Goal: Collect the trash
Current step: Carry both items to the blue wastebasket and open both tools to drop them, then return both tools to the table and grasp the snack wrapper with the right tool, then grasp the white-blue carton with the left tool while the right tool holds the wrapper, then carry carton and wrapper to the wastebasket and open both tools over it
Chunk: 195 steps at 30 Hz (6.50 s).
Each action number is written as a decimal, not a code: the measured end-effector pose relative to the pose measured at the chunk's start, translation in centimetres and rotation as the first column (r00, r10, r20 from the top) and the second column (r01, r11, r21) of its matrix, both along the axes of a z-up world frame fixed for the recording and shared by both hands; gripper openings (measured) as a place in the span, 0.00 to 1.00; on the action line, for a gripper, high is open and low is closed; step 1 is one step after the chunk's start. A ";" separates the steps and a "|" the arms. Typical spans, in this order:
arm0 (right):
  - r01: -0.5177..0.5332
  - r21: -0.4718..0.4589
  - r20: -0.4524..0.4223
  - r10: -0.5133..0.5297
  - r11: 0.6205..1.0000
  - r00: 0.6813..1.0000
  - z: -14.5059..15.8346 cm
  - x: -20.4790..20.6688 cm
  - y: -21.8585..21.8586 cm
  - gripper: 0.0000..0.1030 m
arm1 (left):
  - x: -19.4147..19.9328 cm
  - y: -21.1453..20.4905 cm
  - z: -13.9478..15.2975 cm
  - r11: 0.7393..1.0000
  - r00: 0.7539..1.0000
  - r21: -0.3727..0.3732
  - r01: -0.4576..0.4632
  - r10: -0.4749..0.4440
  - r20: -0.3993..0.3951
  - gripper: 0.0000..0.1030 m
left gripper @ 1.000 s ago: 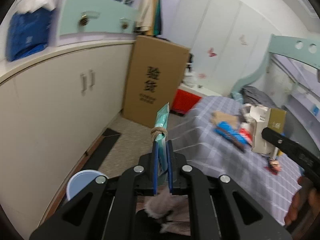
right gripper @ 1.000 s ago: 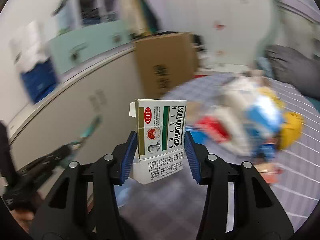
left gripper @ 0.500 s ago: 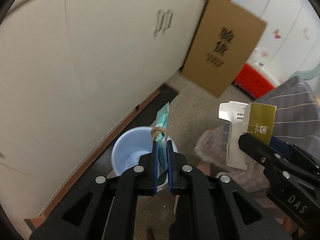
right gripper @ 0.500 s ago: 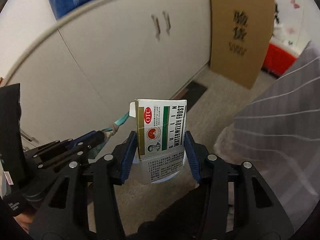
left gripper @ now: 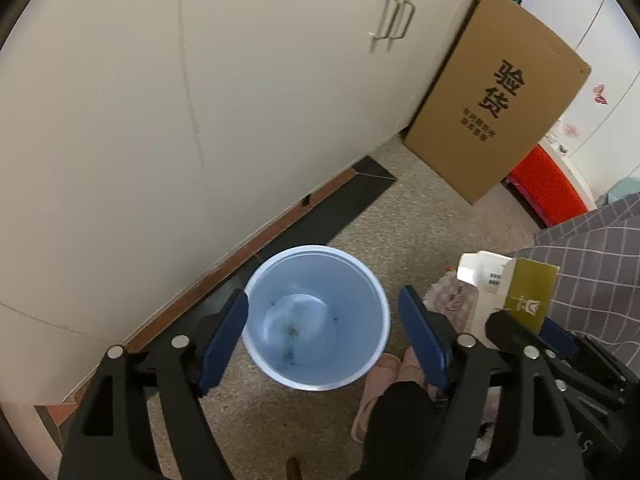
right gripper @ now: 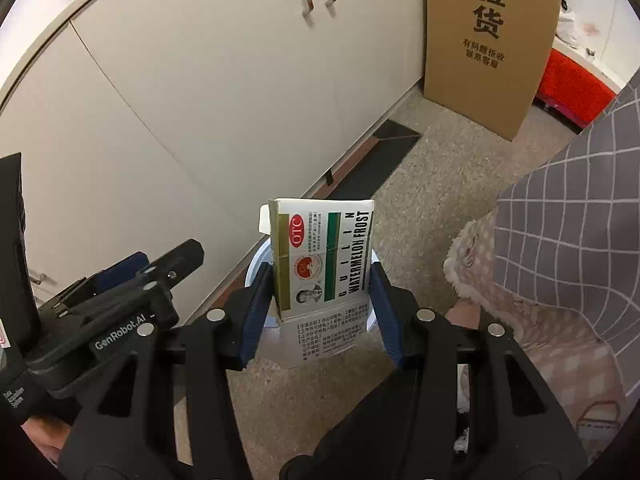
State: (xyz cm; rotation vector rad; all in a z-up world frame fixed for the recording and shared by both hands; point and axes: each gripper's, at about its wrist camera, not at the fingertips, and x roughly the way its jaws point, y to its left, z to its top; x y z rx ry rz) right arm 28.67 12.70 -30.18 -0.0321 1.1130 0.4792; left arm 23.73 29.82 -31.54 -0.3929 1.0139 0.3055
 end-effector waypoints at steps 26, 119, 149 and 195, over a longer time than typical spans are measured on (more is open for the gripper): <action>0.003 0.021 0.147 -0.006 1.000 0.989 4.3 -1.8 0.9 0.89 | -2.2 0.8 3.6 0.981 1.000 0.192 0.013 -0.009 -0.023 0.81; 0.566 0.303 0.301 -0.641 0.766 0.706 19.9 -18.4 -47.2 0.32 | -2.5 -52.7 22.1 0.610 0.593 0.424 0.670 -0.783 0.189 0.07; 0.296 0.292 0.364 -0.392 0.909 0.845 24.6 -14.3 -30.7 0.32 | -6.8 -27.8 27.4 0.772 0.632 -0.029 0.635 -0.497 0.595 0.03; 0.064 0.050 0.124 -0.070 0.997 0.990 3.4 -1.2 -2.9 0.68 | 1.7 -2.5 0.6 0.984 0.993 -0.133 0.114 -0.110 0.036 0.03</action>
